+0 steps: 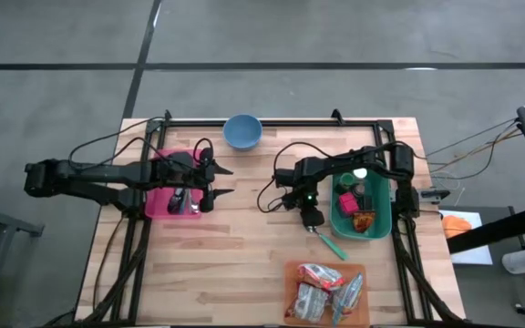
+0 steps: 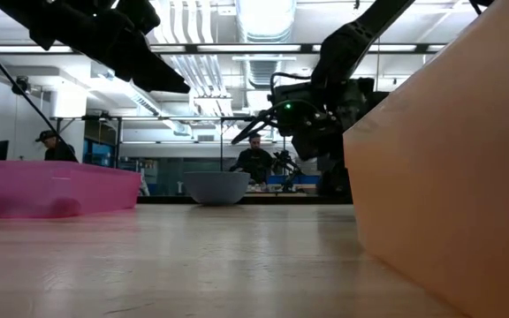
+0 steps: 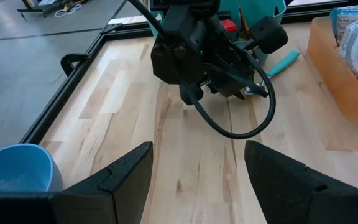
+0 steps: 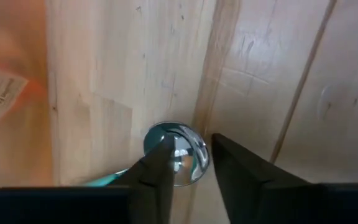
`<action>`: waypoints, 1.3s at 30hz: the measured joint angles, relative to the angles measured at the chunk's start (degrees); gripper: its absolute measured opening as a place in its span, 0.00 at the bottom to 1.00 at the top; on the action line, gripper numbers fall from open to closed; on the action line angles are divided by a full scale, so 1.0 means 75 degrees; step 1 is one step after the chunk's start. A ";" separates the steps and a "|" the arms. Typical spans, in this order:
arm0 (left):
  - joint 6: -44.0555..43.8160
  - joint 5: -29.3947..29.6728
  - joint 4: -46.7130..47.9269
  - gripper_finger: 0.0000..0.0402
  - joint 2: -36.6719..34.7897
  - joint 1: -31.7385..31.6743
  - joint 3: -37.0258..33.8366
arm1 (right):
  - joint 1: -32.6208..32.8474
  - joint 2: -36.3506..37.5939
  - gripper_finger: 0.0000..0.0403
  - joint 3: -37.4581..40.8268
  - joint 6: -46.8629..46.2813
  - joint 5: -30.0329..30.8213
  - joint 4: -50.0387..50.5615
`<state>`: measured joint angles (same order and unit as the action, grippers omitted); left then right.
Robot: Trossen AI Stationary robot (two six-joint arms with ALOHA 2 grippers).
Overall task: Pick & Place Food Item
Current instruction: Put the green spoon into the pink bin
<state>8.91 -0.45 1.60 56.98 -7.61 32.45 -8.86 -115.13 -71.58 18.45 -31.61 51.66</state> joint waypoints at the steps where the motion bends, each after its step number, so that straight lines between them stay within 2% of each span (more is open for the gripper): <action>1: 0.0002 0.0002 0.0001 0.64 0.0000 0.0000 0.0000 | 0.0000 -0.0004 0.23 -0.0013 0.0004 0.0034 -0.0004; 7: 0.0002 0.0000 0.0001 0.64 0.0001 -0.0001 0.0000 | 0.0003 -0.0017 0.04 -0.0016 -0.0005 -0.0042 -0.0001; 23: 0.0000 0.0002 0.0001 0.63 0.0001 -0.0001 0.0000 | -0.0003 0.0149 0.04 -0.0294 -0.0185 -0.0164 0.0325; 32: 0.0000 0.0001 0.0001 0.63 0.0002 -0.0001 0.0000 | -0.0102 0.0973 0.02 -0.0826 -0.0284 -0.0108 0.0397; 39: 0.0001 0.0001 0.0014 0.63 -0.0001 -0.0001 0.0005 | -0.0200 0.1578 0.02 -0.1464 -0.0397 0.0427 0.0196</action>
<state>8.91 -0.44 1.70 56.97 -7.62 32.48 -10.36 -103.30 -82.56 15.47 -28.40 53.13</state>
